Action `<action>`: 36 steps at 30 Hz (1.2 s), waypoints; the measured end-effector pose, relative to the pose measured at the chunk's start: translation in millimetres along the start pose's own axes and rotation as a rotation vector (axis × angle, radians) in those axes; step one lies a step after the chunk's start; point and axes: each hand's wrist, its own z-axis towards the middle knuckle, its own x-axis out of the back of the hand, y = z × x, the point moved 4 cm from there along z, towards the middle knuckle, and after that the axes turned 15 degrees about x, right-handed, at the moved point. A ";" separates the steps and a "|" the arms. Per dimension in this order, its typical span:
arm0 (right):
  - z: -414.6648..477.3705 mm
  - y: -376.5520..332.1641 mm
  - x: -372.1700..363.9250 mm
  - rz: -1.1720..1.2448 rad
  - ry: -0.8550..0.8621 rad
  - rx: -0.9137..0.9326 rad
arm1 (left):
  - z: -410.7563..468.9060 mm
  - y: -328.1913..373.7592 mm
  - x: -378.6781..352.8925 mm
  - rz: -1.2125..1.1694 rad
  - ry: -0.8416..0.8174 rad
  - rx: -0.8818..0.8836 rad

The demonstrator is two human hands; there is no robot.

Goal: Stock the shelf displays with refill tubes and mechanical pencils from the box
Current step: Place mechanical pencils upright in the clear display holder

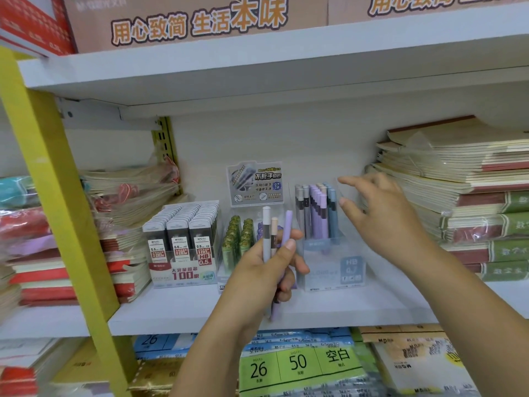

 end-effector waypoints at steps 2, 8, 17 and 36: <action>0.9 -16.3 12.4 0.000 0.087 0.107 | -2.2 3.4 -2.3 0.001 -0.030 -0.016; -3.4 -65.3 22.6 0.512 -0.077 0.154 | -5.9 8.6 -8.9 0.009 -0.091 -0.033; -4.8 -57.2 16.2 1.043 0.033 -0.137 | -10.0 8.0 -1.3 0.025 -0.142 0.034; -21.5 -66.0 16.7 0.598 -0.458 0.230 | -8.9 16.0 14.4 0.140 0.106 -0.047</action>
